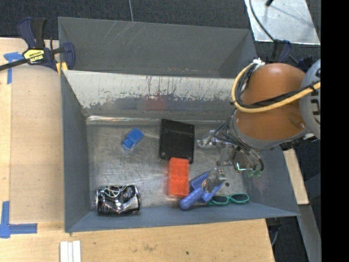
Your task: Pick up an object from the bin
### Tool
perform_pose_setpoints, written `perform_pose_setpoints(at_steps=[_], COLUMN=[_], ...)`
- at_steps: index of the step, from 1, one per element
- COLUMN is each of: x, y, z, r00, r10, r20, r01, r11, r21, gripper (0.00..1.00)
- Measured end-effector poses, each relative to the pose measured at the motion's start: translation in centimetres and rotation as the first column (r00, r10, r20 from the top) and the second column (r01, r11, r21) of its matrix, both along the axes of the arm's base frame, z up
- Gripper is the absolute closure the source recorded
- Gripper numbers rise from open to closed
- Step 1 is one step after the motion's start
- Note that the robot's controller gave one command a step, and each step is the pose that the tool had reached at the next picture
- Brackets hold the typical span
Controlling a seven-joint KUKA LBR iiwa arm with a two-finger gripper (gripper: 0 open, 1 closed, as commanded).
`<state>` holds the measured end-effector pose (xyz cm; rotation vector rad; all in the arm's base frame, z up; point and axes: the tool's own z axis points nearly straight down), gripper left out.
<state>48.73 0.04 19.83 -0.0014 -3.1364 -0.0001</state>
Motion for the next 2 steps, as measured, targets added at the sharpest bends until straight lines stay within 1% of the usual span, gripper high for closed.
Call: perform_pose_setpoints(at_steps=[1,2], x=[0.2,0.2], y=[0.0,-1.1], z=[0.4,-4.7], r00=[1.0,0.991], r10=[0.0,0.134], r20=[0.008,0.01], r01=[0.0,-0.134], r11=[1.0,0.991], r21=[0.0,-0.001], gripper=[0.0,0.0])
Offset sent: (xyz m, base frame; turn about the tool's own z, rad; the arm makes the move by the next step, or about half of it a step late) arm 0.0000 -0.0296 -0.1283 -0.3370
